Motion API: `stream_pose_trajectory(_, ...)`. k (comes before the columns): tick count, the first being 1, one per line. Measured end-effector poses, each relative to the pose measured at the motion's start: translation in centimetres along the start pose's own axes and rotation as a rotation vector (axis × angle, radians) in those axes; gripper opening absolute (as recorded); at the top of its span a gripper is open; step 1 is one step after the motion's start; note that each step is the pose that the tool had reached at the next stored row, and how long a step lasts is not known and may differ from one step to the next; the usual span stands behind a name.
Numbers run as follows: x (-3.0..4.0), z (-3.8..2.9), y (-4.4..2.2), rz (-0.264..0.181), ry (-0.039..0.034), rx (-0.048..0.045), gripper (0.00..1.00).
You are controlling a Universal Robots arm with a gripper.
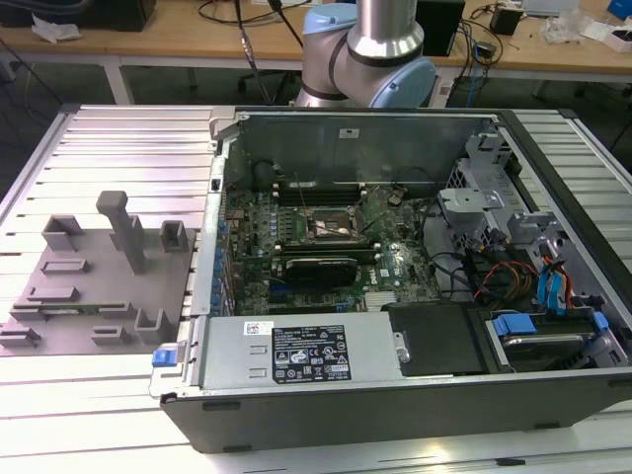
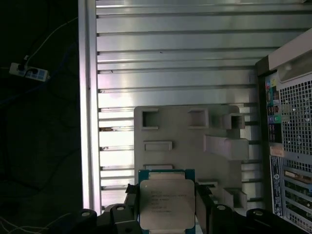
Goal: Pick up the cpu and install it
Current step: 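Pick up the cpu and move it towards the insertion slot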
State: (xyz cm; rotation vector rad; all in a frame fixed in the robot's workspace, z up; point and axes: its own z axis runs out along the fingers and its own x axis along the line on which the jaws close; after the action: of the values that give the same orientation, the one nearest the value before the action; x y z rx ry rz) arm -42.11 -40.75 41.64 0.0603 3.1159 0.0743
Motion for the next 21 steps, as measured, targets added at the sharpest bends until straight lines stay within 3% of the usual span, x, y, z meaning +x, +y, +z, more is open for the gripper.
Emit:
stream_pose_trajectory(12,-0.23,-0.13,0.02,0.000,0.0003,0.0001,0.55)
stream_pose_trajectory(19,-0.87,-0.12,0.04,0.000,0.0001,0.0001,0.55)
stream_pose_trajectory(21,-1.38,-0.10,0.06,0.000,0.0001,0.0001,0.55)
